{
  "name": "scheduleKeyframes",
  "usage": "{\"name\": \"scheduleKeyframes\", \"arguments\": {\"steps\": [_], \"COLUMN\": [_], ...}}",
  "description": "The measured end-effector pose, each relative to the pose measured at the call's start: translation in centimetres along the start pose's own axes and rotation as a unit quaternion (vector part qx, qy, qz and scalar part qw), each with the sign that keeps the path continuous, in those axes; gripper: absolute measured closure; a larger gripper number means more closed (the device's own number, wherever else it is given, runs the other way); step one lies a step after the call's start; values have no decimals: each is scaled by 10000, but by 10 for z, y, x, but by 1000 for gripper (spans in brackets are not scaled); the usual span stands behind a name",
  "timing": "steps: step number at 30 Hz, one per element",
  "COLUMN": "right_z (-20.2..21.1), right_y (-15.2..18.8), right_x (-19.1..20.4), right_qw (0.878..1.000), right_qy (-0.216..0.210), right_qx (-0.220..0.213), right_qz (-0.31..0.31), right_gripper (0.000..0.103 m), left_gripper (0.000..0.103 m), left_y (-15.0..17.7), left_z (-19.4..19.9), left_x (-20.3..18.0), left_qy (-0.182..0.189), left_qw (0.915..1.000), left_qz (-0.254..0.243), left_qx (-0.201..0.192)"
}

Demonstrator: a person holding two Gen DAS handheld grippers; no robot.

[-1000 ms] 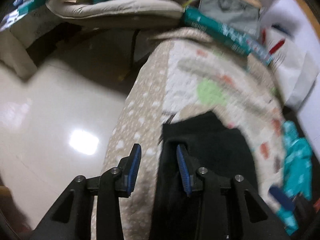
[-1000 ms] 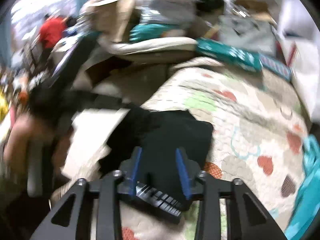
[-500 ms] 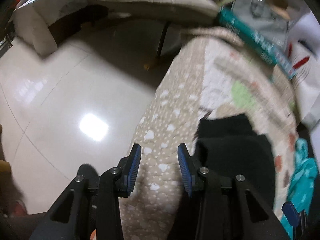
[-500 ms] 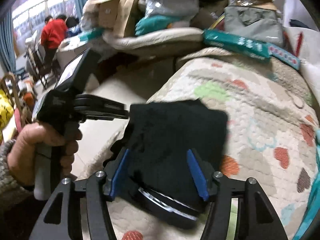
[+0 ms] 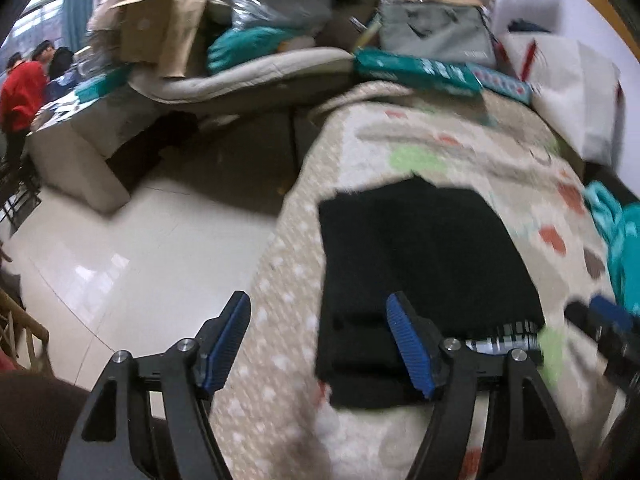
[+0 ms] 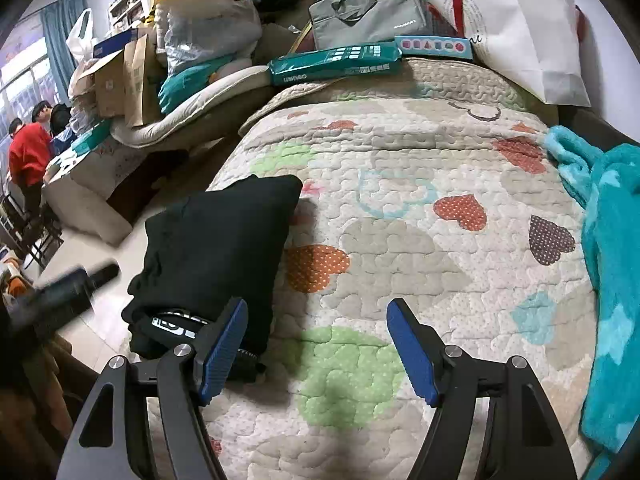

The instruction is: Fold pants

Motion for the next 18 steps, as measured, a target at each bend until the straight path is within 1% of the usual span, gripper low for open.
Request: {"name": "scheduleKeyframes", "arguments": {"steps": [3, 8, 11, 18], "right_z": [5, 5, 6, 4], "right_y": [1, 8, 10, 13], "right_x": [6, 14, 18, 22], "right_qw": [9999, 9997, 9996, 9994], "right_qy": [2, 1, -5, -17], "right_qx": [-76, -65, -60, -20], "right_qz": [109, 242, 290, 359], "right_gripper": [24, 24, 24, 23], "left_gripper": [33, 33, 33, 33], "left_y": [12, 19, 19, 23], "left_z": [-4, -1, -1, -8], "left_x": [-11, -23, -22, -17], "left_qy": [36, 140, 233, 371], "left_qw": [9997, 9988, 9987, 9988], "left_qz": [-220, -467, -447, -177], "left_qx": [84, 58, 78, 274]}}
Point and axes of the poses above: each gripper's, at about its wrist camera, not at the fingertips, and z roughly against the way its jaws point, x to its left, y to its underside, the point moved 7 cm from there along -z, roughly the way its jaws point, and after that the axes turned 5 degrees about y, right-handed, at the moved point
